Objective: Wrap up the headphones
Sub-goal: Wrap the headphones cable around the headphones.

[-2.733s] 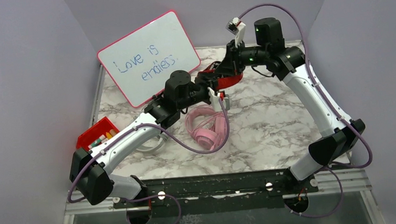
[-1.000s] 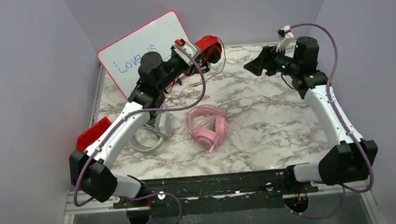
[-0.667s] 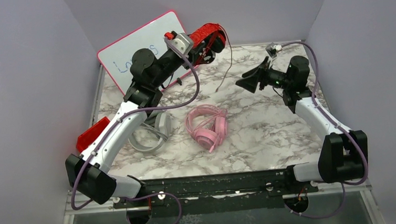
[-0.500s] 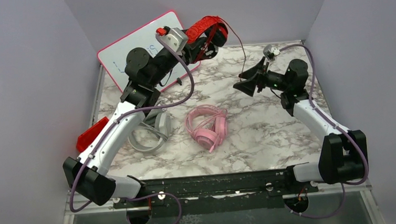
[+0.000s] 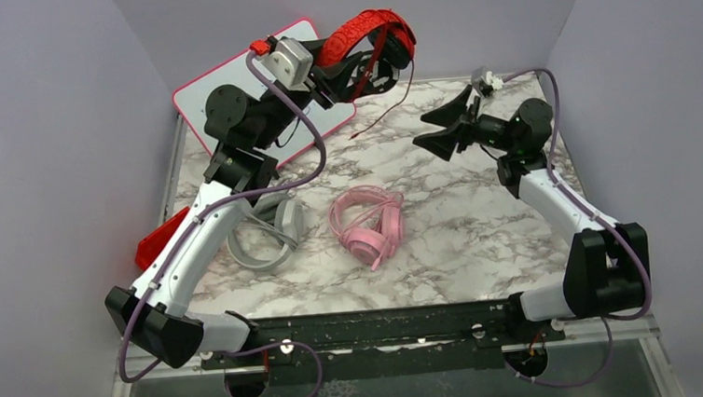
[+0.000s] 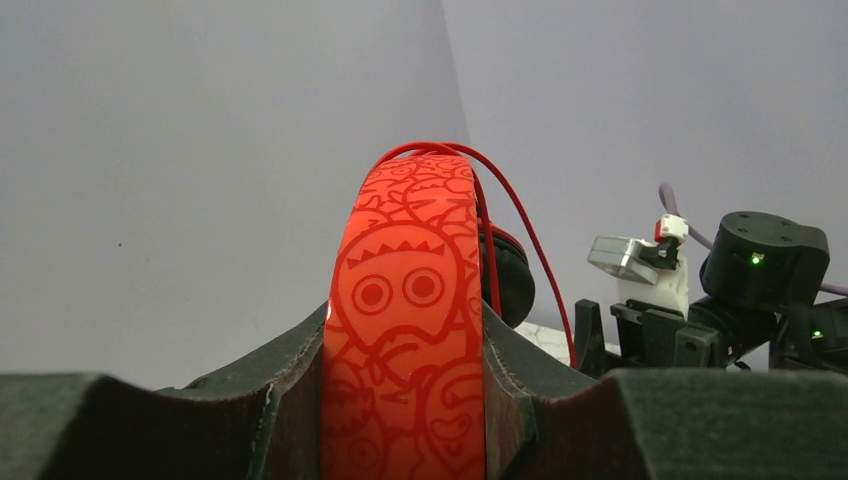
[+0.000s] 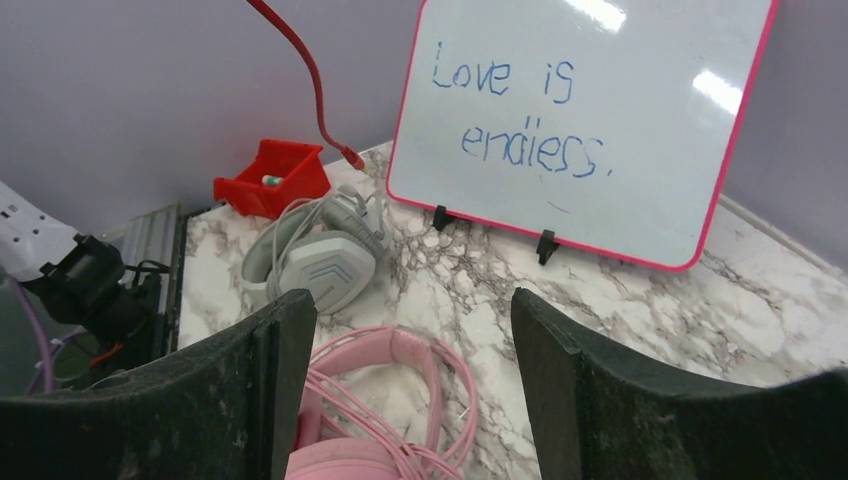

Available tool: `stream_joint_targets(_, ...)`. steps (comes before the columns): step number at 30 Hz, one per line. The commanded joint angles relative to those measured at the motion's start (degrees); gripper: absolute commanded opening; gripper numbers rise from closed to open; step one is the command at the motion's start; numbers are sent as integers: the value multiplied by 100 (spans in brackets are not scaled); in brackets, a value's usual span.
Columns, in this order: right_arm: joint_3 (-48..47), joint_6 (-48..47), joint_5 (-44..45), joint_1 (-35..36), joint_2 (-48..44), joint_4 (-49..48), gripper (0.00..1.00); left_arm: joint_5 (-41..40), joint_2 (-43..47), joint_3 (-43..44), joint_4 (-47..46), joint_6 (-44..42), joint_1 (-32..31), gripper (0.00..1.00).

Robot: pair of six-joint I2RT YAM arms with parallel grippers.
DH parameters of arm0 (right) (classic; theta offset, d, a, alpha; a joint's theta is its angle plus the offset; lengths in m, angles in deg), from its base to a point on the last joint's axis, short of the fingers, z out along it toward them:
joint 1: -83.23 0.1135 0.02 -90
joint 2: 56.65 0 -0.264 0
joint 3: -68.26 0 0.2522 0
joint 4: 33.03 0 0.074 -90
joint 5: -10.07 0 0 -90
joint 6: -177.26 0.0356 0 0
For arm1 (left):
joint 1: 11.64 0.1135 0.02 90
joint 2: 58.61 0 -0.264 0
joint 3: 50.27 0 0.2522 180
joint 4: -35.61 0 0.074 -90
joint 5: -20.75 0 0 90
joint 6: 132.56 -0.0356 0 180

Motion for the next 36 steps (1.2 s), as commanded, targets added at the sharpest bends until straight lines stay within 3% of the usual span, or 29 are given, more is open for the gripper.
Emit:
stream_joint_targets(1,-112,525,-517,41,33,-851,77,129,256,307,-527,188,13,0)
stream_joint_targets(10,-305,812,-407,94,202,-1192,77,250,265,316,-701,505,13,0)
stream_joint_targets(13,-482,750,-420,90,286,-1059,71,324,327,295,-760,589,13,0)
stream_joint_targets(18,-655,1684,-783,104,612,-1959,31,364,374,270,-802,647,13,0)
stream_joint_targets(21,-663,2021,-779,175,663,-2353,2,333,379,259,-833,692,13,0)
stream_joint_targets(32,-490,1937,-359,753,35,-2012,0,-87,255,146,-1442,1236,13,0)
stream_joint_targets(36,-374,1064,302,1410,-567,-1016,0,-525,130,-42,-1896,1740,13,0)
